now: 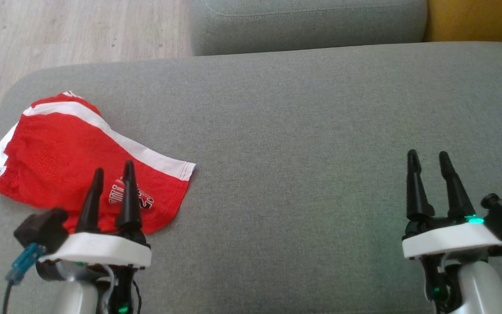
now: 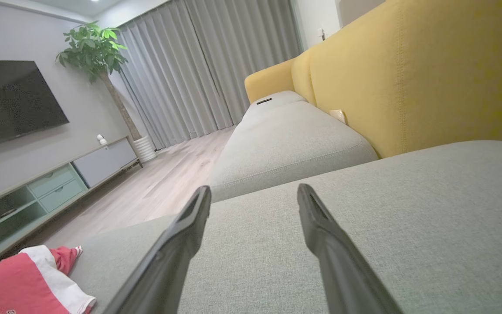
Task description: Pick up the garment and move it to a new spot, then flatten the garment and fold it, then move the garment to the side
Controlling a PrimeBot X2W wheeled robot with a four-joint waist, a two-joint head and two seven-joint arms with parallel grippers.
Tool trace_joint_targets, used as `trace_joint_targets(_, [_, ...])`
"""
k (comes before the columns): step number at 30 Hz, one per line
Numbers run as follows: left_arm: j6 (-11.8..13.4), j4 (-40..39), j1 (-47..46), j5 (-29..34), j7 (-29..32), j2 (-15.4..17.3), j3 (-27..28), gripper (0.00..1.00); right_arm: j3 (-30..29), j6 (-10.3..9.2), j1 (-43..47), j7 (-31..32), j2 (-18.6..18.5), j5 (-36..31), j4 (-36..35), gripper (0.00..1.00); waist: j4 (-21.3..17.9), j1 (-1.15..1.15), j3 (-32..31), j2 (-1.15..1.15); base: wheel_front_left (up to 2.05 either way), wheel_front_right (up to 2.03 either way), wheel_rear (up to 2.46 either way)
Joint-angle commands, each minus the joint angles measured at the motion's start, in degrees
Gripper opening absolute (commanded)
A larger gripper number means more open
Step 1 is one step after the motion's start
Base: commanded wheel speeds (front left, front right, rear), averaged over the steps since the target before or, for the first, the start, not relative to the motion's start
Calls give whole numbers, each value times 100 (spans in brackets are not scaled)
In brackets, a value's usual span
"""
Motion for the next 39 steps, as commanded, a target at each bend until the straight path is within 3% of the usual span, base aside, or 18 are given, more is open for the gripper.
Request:
trace_joint_targets(1, [65,-285,-146,224,-96,114,47,100,147,-4,-247,-94,-40,-226,-244,100,-2,0,-2,0,0,0,0])
trace_joint_targets(22, [1028,-356,-295,1926,-471,826,-1251,100,437,-5,-277,-466,-48,-2038,-380,100,-22,0,74,0,0,0,0])
trace_joint_targets(28, [1122,-514,-304,1927,-573,735,-1279,100,540,-5,-286,-567,-50,-2166,-473,100,-9,0,95,0,0,0,0])
trace_joint_targets(33, [733,-543,-156,1729,-658,413,-832,100,487,-5,-254,-652,-52,-1757,-466,100,4,0,99,0,0,0,0])
trace_joint_targets(39, [-121,-324,39,1517,-732,96,-209,100,468,-5,-200,-726,-53,-1282,-292,100,5,0,79,0,0,0,0])
